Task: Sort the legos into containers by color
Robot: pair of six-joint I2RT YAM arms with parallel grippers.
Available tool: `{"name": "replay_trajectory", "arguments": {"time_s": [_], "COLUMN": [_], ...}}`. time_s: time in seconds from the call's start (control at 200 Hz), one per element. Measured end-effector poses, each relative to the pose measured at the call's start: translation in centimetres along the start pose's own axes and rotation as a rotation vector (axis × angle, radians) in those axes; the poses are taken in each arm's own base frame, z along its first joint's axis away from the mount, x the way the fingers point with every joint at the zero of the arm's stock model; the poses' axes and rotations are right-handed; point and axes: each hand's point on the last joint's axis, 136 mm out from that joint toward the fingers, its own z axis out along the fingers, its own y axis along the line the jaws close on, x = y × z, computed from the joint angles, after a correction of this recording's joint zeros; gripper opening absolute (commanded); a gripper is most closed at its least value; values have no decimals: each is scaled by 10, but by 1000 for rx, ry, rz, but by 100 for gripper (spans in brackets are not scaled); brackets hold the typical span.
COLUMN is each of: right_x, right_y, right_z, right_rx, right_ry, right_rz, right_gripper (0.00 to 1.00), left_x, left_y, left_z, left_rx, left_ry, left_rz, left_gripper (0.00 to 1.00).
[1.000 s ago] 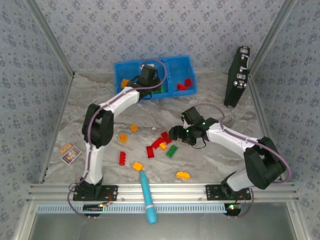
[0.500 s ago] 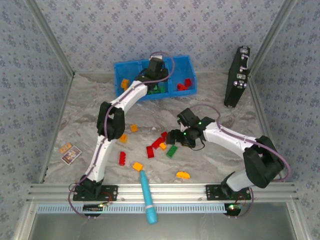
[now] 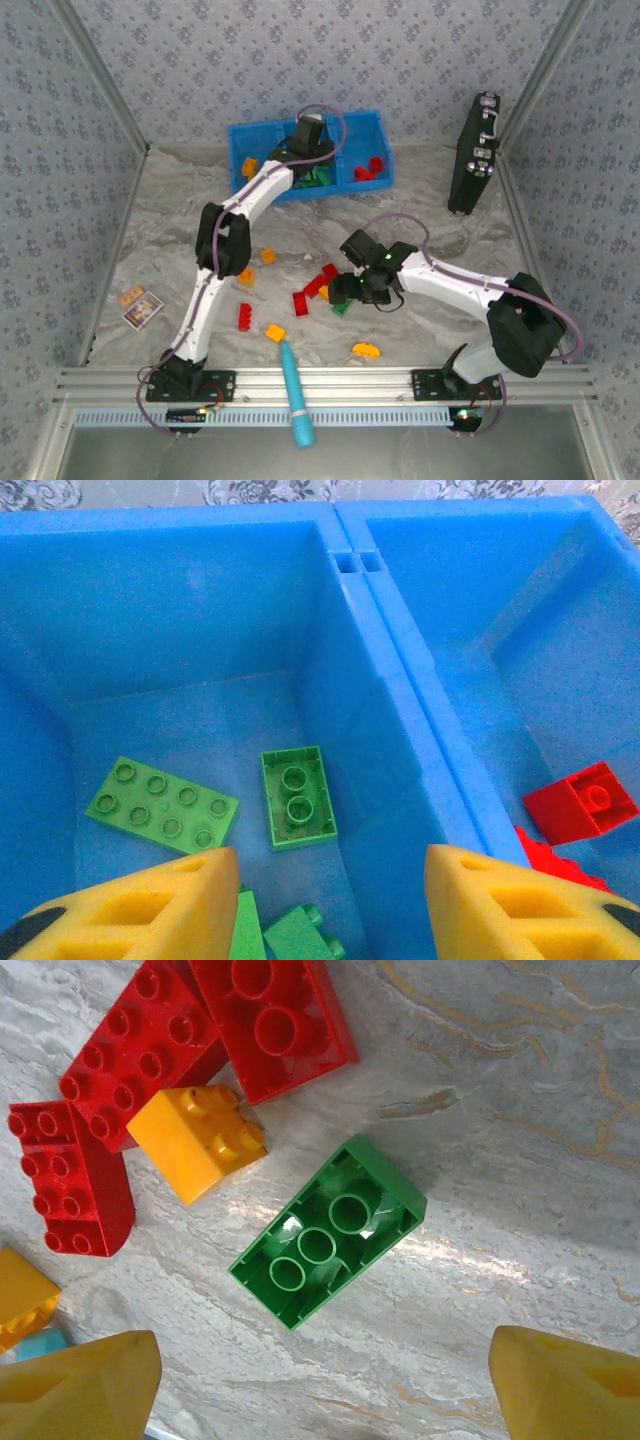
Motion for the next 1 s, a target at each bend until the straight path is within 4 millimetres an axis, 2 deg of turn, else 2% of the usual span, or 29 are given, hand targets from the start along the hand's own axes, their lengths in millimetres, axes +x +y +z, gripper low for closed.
{"name": "replay_trajectory", "arguments": {"time_s": [0.115,0.25,0.39,0.51,0.605,0.675,0.87,1.0], "right_x": [-2,1,3,1,-2,-1,1,1], "right_y": [-5,-14,-14,-11,-9,-10,-18,-23], "right_z": [4,20,31,38,42,46,51,50], "right_rx": [32,84,111,119,122,133,183,211], "right_ry": [-5,30,59,72,80,92,114,117], "right_rz": [12,29,29,29,29,29,29,22], "right_gripper": [85,83,81,77,73,69,54,42], "left_x": [-16,-64,-120,-153,-160,-155,-136,-137], "left_y": [11,37,63,66,66,68,82,85], "left_z": [-13,-52,-126,-195,-235,-251,-264,-271], "left_rx": [6,-13,-39,-45,-36,-38,-83,-107], "left_ry": [1,-70,-190,-312,-381,-401,-395,-404], "left_rz": [3,9,37,81,102,116,138,157], "left_gripper": [54,54,56,58,60,61,62,63]}}
